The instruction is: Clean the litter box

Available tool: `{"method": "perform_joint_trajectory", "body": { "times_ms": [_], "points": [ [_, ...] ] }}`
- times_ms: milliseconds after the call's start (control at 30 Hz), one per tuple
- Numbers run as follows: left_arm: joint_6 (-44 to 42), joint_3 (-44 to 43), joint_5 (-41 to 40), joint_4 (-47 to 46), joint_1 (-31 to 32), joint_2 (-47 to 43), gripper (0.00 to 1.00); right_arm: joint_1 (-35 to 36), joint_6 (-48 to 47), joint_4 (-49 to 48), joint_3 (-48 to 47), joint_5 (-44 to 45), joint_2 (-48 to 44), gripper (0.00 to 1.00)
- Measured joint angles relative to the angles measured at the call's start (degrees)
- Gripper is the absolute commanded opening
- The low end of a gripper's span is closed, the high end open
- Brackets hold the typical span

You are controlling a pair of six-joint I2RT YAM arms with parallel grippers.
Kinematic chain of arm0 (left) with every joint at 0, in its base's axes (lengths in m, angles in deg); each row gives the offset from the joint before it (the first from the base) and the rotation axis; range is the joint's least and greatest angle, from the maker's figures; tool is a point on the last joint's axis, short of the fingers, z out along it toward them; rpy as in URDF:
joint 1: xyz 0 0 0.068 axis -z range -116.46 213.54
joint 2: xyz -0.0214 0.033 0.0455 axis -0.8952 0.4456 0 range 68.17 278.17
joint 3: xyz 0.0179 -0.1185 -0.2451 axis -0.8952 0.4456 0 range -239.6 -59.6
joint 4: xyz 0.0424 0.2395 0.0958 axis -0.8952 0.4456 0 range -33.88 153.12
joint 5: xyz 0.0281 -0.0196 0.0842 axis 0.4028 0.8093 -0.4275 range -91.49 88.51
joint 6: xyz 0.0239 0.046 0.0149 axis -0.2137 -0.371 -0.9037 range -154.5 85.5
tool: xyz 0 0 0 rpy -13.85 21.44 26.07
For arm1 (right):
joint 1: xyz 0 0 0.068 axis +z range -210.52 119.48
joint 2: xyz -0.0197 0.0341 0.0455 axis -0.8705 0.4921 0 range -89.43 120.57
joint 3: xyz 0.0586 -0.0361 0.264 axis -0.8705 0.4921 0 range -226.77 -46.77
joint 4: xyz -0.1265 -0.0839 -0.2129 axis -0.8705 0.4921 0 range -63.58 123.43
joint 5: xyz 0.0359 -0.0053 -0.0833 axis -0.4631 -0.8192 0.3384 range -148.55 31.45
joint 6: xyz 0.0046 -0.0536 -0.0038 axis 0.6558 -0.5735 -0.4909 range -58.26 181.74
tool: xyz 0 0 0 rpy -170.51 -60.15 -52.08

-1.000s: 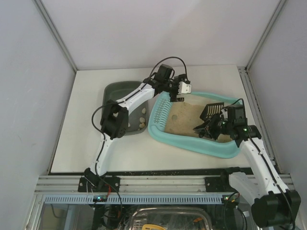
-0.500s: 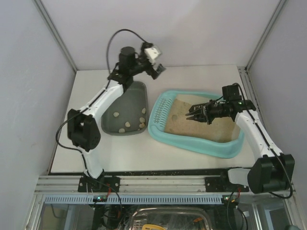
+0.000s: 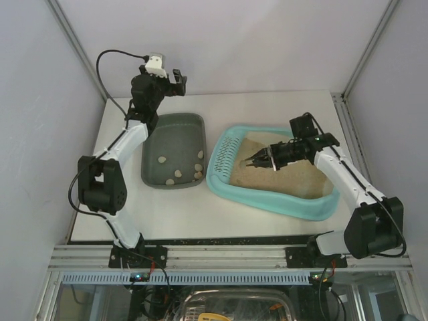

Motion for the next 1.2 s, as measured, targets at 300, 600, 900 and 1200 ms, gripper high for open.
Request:
{"method": "perform_joint_trajectory", "body": {
  "times_ms": [300, 600, 900, 1200],
  "points": [
    [0.81, 3.87, -3.3, -2.34, -1.62, -0.2, 1.0, 9.16, 11.58, -20.39, 7.3, -0.59, 6.08, 0.0],
    [-1.97, 9.94, -3.98, -4.7, -3.04, -1.09, 1.0, 11.17, 19.63, -34.49, 16.26, 1.55, 5.62, 0.0],
    [-5.18, 11.34, -1.2, -7.69, -3.5, -1.09, 1.0, 13.14, 27.23, -54.93, 21.46, 4.24, 10.38, 0.0],
    [-6.6, 11.34, 0.09, -9.16, -3.54, -1.09, 1.0, 12.33, 28.57, -63.34, 25.07, 7.48, 10.58, 0.0]
  ]
}}
